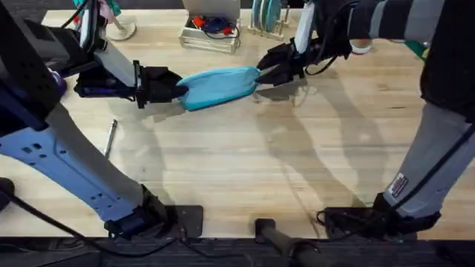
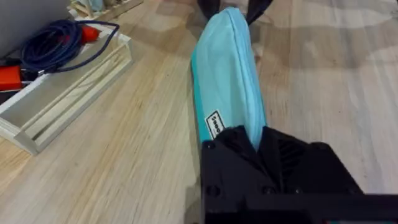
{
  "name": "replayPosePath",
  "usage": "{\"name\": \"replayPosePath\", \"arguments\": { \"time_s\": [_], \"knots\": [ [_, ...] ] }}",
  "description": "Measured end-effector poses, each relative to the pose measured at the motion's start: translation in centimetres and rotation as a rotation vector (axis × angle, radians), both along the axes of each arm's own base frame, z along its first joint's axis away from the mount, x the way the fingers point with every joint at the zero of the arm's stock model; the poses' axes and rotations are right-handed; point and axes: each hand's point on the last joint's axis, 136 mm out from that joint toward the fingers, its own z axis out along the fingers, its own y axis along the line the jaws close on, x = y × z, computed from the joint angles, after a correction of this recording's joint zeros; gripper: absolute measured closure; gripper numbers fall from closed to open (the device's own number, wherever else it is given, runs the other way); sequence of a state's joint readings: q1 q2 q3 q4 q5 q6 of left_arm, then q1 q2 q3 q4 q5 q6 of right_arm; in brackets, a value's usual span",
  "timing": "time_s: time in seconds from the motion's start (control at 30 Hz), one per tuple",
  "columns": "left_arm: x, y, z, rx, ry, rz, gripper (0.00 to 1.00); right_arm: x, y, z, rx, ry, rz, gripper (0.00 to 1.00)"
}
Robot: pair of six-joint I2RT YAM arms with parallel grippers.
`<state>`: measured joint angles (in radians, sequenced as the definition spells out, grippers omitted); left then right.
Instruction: Unzip the bag, pick up the pens from the table one at a time and place them inside, then zip the bag closed.
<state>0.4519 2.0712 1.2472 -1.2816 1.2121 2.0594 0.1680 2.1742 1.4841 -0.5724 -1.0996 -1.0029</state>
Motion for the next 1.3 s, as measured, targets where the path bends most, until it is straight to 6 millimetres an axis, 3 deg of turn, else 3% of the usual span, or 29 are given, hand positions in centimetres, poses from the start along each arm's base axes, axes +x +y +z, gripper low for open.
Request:
{"name": "replayPosePath", "arguments": {
  "time_s": [0.1, 0.17, 0.2, 0.63, 1.0, 1.3],
  "knots": [
    [0.0, 0.0, 0.0, 0.001, -0.003, 0.0, 0.959, 0.0, 0.0, 0.0, 0.0, 0.0, 0.0, 0.72],
    [0.0, 0.0, 0.0, 0.001, -0.003, 0.0, 0.959, 0.0, 0.0, 0.0, 0.0, -0.001, -0.001, 0.924],
    [0.1, 0.0, 0.0, 0.001, -0.004, 0.001, 0.959, 0.0, 0.0, 0.0, 0.0, -0.001, 0.0, 0.953],
    [0.1, 0.0, 0.0, -0.002, -0.005, 0.002, 0.959, 0.1, -0.2, -0.1, -0.004, 0.011, -0.011, 0.97],
    [0.1, 0.0, 0.1, -0.006, -0.008, 0.004, 0.959, 0.6, -0.6, -0.1, -0.034, 0.172, -0.103, 0.97],
    [0.2, -0.1, 0.2, -0.012, -0.01, 0.005, 0.959, 2.2, -0.7, 1.6, -0.078, 0.228, -0.164, 0.97]
  ]
}}
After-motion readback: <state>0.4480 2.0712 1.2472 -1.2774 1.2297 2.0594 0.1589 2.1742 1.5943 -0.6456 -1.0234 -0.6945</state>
